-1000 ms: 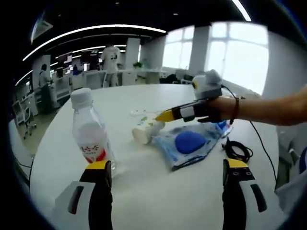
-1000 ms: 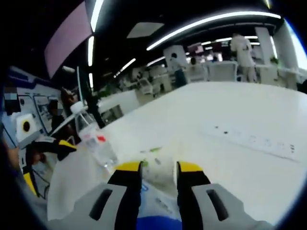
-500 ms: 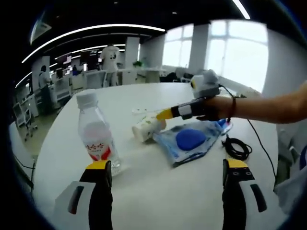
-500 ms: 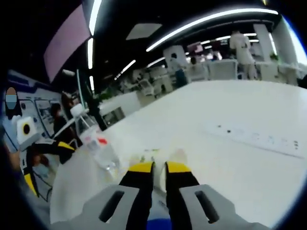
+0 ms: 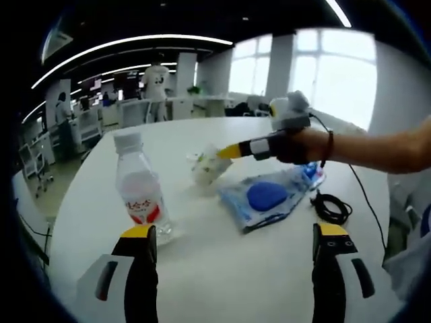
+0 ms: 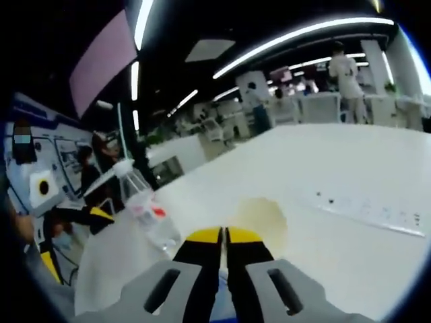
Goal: Arrange the tabletop items into an orderly group along one side of the table until the central work area is clear of visible clutter.
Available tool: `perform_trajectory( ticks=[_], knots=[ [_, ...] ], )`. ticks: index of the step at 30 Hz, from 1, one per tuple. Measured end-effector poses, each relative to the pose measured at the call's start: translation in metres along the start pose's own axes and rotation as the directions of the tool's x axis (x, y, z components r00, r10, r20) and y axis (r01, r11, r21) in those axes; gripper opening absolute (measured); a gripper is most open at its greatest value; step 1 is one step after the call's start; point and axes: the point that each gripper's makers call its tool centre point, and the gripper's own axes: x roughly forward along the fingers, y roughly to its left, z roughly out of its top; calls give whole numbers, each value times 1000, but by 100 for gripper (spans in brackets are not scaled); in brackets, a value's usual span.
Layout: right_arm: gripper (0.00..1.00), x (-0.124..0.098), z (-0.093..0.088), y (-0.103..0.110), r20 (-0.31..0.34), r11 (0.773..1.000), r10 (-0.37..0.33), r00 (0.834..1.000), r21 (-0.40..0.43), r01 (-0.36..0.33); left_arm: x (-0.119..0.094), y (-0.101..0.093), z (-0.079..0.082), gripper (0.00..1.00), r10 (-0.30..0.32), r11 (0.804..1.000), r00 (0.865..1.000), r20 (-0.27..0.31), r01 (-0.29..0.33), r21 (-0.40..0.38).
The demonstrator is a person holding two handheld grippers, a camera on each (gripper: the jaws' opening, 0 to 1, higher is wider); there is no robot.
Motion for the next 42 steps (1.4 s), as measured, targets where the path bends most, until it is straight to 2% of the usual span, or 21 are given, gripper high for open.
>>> perform_trajectory(
  ticks=[3, 5, 11, 12, 18, 20, 23, 29, 34, 39, 42],
  knots=[
    [0, -1, 3, 7, -14, 999, 8, 1000, -38, -8, -2, -1, 0, 95, -3, 1000, 1000, -1, 3, 4],
    [0, -3, 2, 12, -46, 996, 7, 999, -94, -11, -4, -2, 1, 95, -4, 1000, 1000, 0, 4, 9],
    [0, -4, -2, 28, -116, 988, 20, 993, -150, -38, -9, -3, 2, 95, -4, 1000, 1000, -12, 4, 16],
    [0, -6, -4, 31, -140, 981, 16, 990, -188, -43, -10, -3, 2, 95, -5, 1000, 1000, -12, 5, 16],
    [0, -6, -3, 55, -190, 956, 43, 981, -278, -96, -18, -5, 2, 97, -11, 1000, 1000, -19, 12, 20],
    [0, -6, -5, 61, -220, 942, 50, 974, -313, -119, -21, -6, 2, 97, -10, 1000, 1000, -17, 10, 20],
    [0, -6, -12, 70, -282, 908, 38, 959, -391, -151, -24, -6, 0, 97, -8, 1000, 1000, -24, 9, 22],
    [0, -1, -21, 86, -340, 884, 58, 939, -420, -207, -32, -8, -3, 97, -21, 1000, 999, -24, 21, 18],
    [0, 6, -33, 95, -406, 848, 53, 912, -464, -256, -39, -8, -12, 97, -24, 999, 999, -48, 25, 21],
    [0, 13, -45, 97, -454, 819, 38, 890, -496, -289, -44, -5, -15, 97, -15, 1000, 999, -49, 16, 11],
    [0, 17, -49, 97, -469, 809, 30, 883, -507, -297, -46, -4, -16, 97, -12, 1000, 998, -54, 12, 13]
  ],
)
